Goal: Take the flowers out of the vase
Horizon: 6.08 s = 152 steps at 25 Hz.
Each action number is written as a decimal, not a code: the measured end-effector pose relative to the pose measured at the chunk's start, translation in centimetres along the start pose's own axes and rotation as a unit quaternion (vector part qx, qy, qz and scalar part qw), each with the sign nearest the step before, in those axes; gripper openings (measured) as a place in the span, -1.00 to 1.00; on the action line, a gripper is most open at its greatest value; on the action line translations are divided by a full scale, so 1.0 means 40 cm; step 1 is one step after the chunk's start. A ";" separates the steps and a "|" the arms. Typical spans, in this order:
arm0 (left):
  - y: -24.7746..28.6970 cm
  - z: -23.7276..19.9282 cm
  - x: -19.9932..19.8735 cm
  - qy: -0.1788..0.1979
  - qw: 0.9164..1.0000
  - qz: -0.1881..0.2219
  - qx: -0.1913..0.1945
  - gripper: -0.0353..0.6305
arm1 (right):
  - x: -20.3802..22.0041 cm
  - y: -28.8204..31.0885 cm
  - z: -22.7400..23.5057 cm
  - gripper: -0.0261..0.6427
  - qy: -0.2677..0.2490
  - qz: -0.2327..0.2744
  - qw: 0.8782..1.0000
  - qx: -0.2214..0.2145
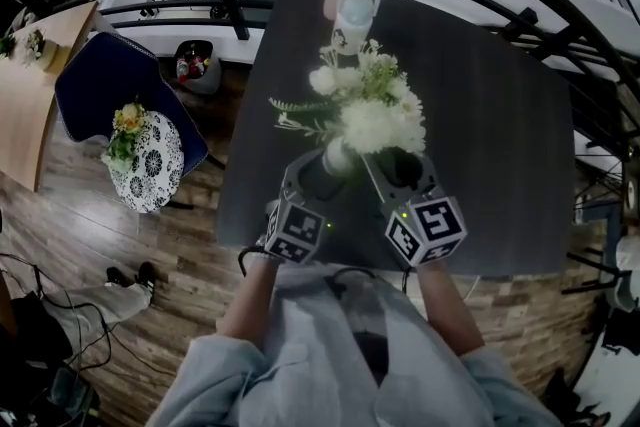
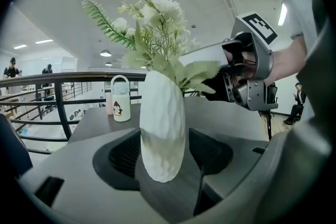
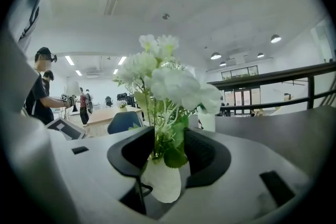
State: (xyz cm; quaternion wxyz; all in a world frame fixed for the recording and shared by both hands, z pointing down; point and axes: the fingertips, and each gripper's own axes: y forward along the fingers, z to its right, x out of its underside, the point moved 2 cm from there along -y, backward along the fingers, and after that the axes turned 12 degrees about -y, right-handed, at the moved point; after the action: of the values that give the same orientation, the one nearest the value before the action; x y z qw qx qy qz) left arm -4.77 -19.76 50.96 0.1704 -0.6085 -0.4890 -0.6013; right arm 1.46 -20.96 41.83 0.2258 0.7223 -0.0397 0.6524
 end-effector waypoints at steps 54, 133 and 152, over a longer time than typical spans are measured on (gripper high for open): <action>-0.056 0.006 -0.015 0.015 1.000 -0.007 -0.020 -0.45 | -0.197 -0.071 0.011 -0.83 -0.022 0.104 0.994 -0.012; -0.190 0.070 -0.110 -0.004 0.997 0.053 -0.058 -0.92 | 0.034 -0.196 0.163 -0.83 0.029 -0.016 0.998 0.052; -0.213 0.089 -0.084 -0.015 0.996 0.039 -0.085 -0.92 | 0.272 -0.103 0.152 -0.83 0.102 -0.105 0.989 0.018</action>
State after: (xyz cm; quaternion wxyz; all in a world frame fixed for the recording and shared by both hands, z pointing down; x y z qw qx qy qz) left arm -8.92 -14.27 43.93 0.1340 -0.6482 -0.4150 -0.6242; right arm 10.13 -16.99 50.86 0.2826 0.6561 0.0712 0.6962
